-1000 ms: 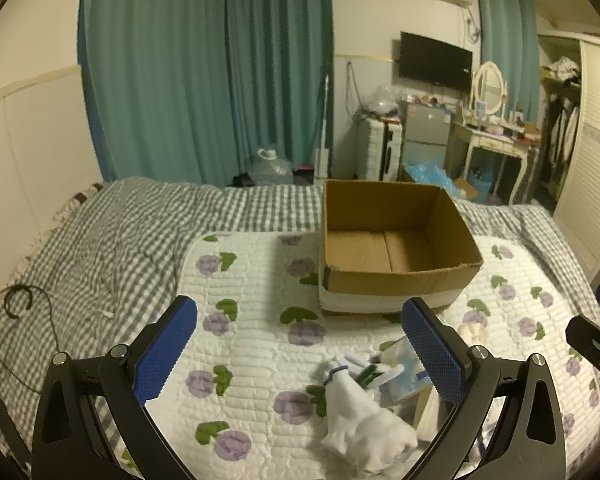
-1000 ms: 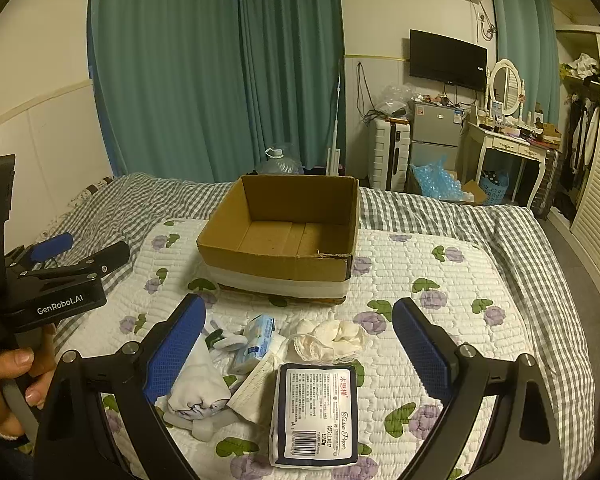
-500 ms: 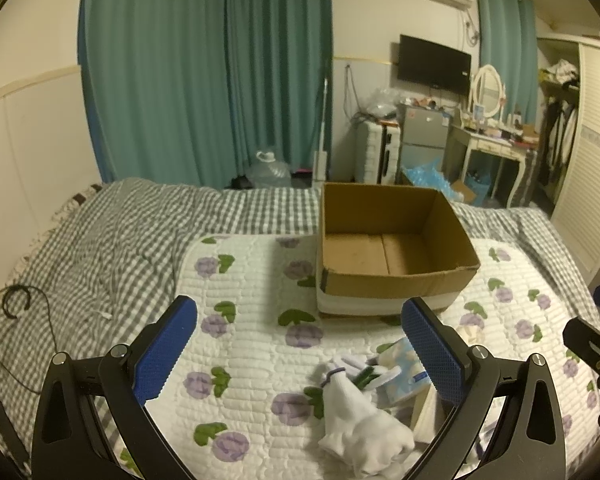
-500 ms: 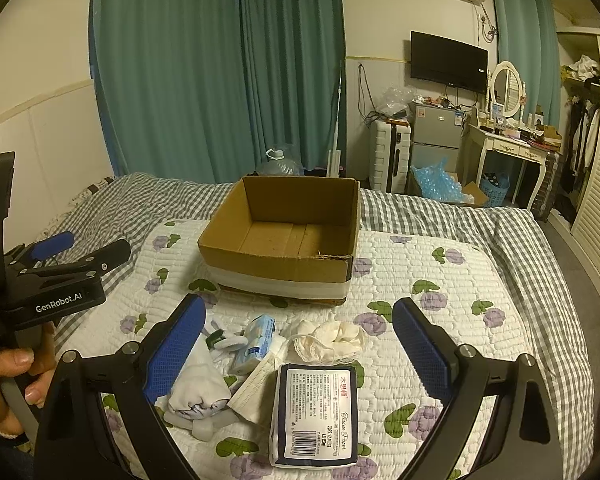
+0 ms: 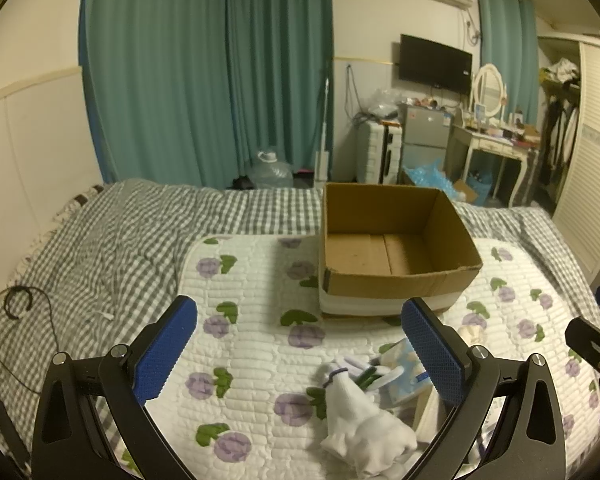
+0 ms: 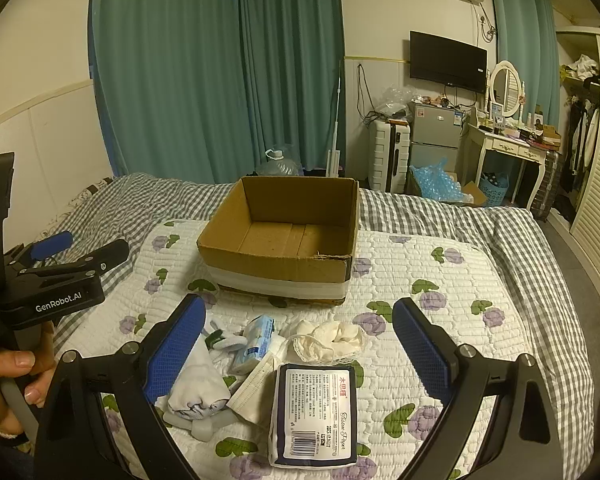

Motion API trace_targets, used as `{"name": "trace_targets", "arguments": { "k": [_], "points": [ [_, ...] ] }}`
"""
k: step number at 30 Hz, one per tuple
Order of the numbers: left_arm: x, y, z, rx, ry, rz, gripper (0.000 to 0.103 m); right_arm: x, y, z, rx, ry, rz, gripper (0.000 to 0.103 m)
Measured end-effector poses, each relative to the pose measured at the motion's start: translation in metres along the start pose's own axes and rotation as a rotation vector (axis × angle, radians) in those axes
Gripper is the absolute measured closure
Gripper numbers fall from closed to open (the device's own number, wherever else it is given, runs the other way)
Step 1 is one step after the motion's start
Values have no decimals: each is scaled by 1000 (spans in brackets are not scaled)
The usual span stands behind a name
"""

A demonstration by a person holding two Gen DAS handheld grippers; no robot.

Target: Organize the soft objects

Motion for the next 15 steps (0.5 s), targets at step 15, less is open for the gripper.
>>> {"name": "trace_targets", "arguments": {
  "k": [15],
  "points": [
    [3,-1,0,-5,9,3,0,-2,0,0,-4,-4,-3,8]
  ]
}}
Point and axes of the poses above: each gripper's, at about its wrist camera, not at the fingertips, and z roughly the way its jaws point, x to its left, y to its top, the point moved 6 cm from there along z, roughly the way its jaws point, and after that the axes turned 7 degrees about z, right-handed, at the moved point
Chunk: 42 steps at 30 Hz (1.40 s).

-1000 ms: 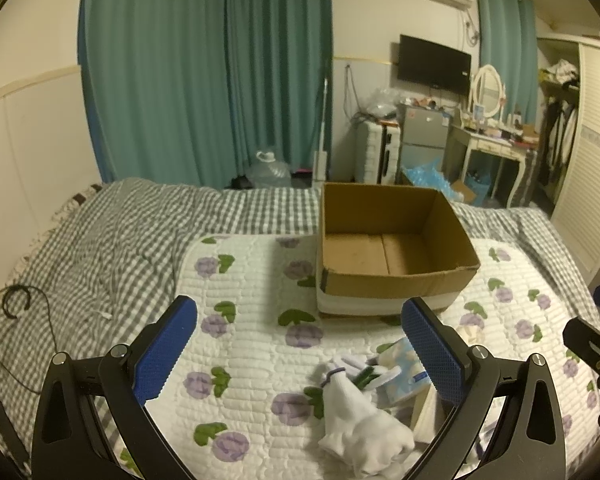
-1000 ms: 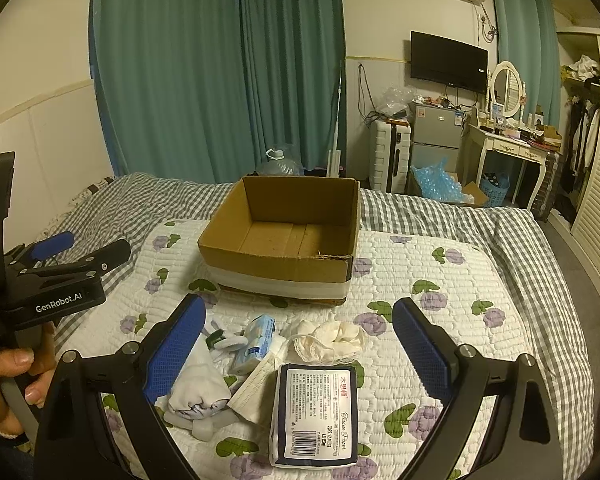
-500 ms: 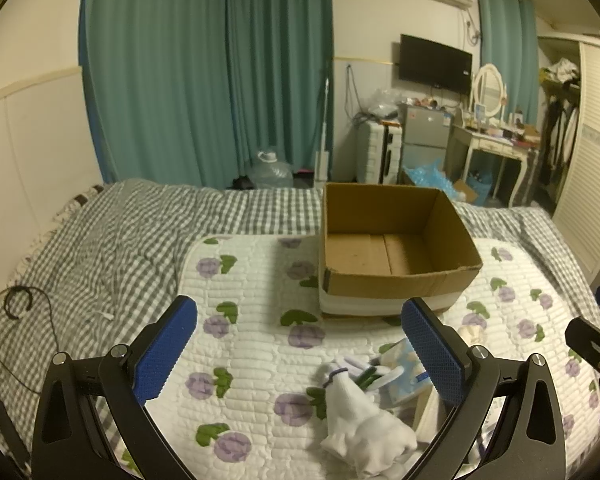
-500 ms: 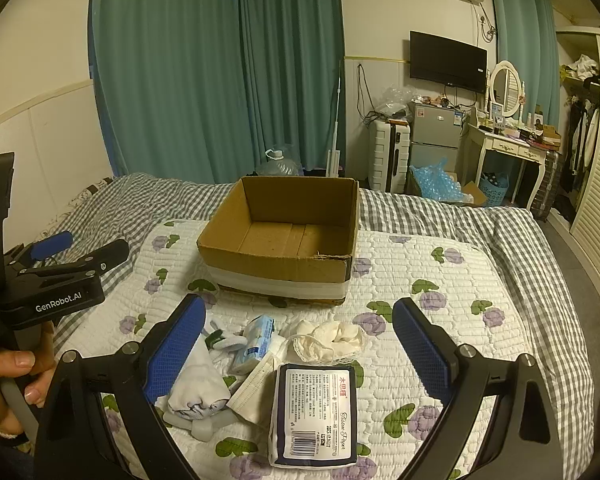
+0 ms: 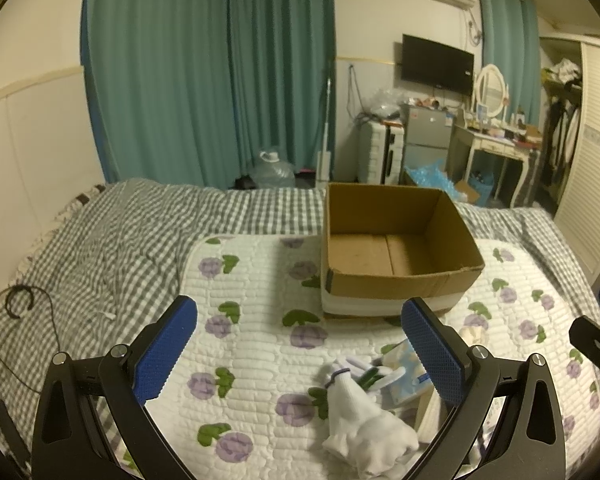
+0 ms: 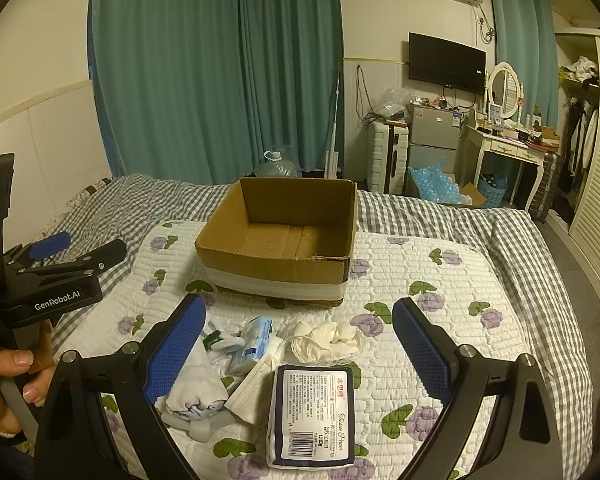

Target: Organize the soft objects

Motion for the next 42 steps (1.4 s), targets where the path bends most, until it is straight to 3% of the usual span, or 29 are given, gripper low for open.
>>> {"name": "trace_targets", "arguments": {
  "k": [23,26,31,42],
  "points": [
    [-8,-6,5,28,-18,6,0,-2,3,-6,-18,-17,-10,8],
    [-11,-15,13,22,23,47,0,-6,2,-4,-14,-25,-12,8],
    [-20,-45,41,133,-19,67,0,-16,-4,6,4,-61,-16,8],
    [-49,-89,70,258,-60,153,0,-38,-46,45,124,-55,-13,8]
  ]
}}
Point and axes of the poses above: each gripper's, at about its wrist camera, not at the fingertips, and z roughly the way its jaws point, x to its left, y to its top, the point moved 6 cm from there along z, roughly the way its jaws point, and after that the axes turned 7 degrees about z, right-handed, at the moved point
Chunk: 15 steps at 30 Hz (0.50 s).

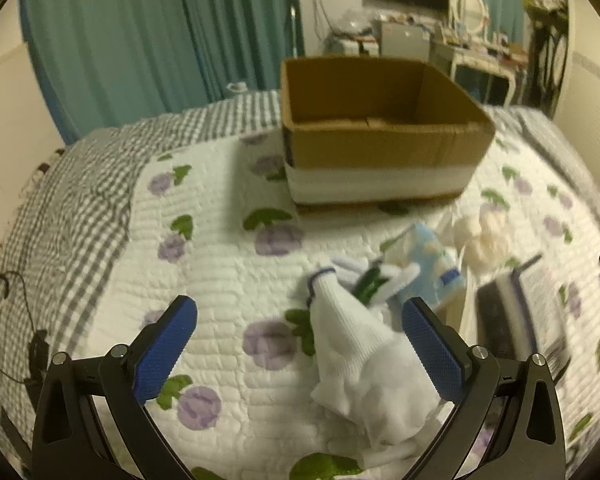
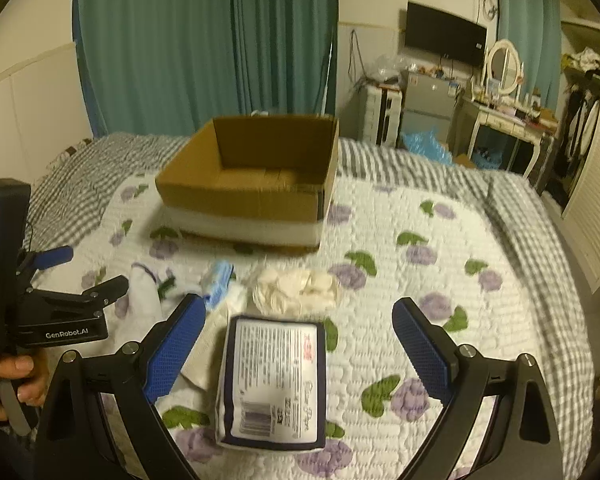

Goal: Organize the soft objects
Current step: 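Grasp the white sock with the left gripper while the right grasps the tissue paper pack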

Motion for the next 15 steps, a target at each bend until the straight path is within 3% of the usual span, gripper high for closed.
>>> {"name": "trace_targets", "arguments": {
  "k": [4,15],
  "points": [
    [-12,-9,11,38,-45,14,0,-6,-17,16,44,9,3,8],
    [-30,-23,38,85,-64,59,0,-8,-61,63,193,52,-24,8]
  ]
}}
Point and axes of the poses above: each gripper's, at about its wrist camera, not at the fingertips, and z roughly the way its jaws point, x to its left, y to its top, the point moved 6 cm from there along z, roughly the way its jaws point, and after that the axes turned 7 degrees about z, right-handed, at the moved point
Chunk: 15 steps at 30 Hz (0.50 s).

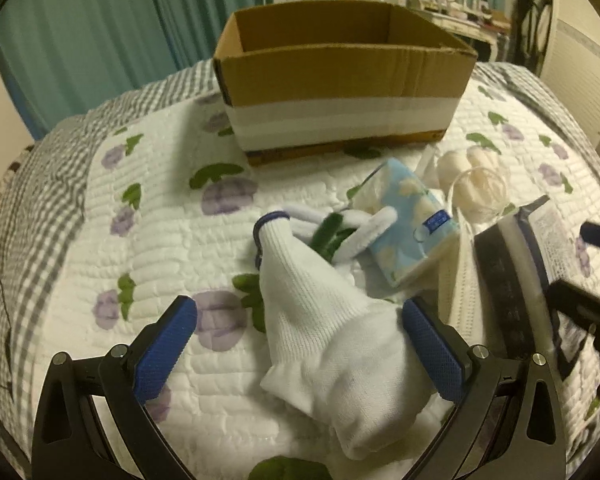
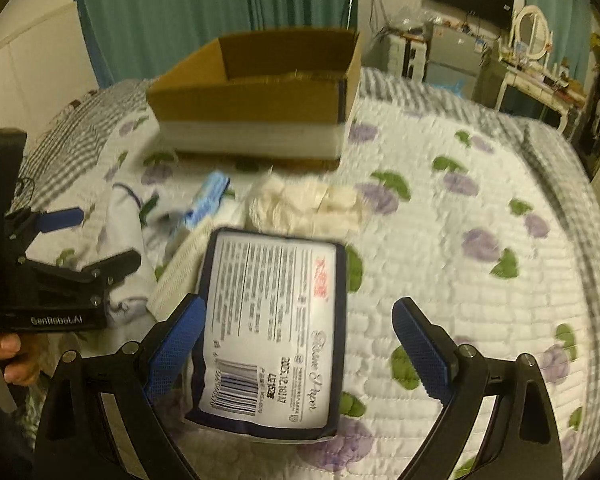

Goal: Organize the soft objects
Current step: 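Grasp the white sock with the left gripper while the right grasps the tissue paper pack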

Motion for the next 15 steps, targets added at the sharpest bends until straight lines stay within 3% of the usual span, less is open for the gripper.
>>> {"name": "trace_targets", "arguments": {
  "k": [5,11,12,15],
  "points": [
    [-5,-6,13,15,7,20,0,2,-12,18,60,65,8,8],
    [-5,-11,25,55,-52,-35,0,10,-17,26,83,89,-2,8],
    [-8,-12,23,55,-58,-21,2,12,-18,27,92,93,-5,8],
    [-16,-9,12,22,-64,35,23,20,-24,29,117,98,-29,9]
  ]
}}
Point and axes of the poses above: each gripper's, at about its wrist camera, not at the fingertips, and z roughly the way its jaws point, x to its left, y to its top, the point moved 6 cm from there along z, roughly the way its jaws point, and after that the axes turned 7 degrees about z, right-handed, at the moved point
